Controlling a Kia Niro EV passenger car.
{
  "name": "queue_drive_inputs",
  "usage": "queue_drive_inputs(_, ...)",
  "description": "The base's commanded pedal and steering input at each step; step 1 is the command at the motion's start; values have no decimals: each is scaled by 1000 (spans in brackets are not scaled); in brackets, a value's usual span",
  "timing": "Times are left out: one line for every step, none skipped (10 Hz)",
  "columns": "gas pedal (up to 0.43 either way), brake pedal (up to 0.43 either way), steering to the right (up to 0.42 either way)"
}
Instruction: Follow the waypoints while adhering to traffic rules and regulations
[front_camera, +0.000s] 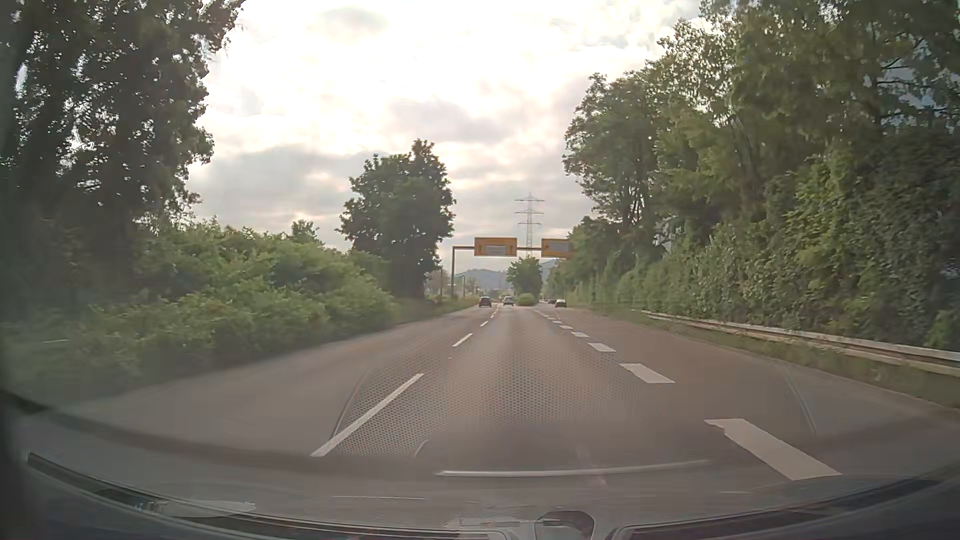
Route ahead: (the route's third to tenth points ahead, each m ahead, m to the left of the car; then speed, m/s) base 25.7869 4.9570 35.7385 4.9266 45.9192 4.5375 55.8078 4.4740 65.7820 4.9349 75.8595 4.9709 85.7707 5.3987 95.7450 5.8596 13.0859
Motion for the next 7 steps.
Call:
queue_drive_inputs(110,0,-1)
queue_drive_inputs(110,0,-1)
queue_drive_inputs(110,0,-1)
queue_drive_inputs(110,0,-1)
queue_drive_inputs(110,0,-1)
queue_drive_inputs(110,0,0)
queue_drive_inputs(110,0,1)
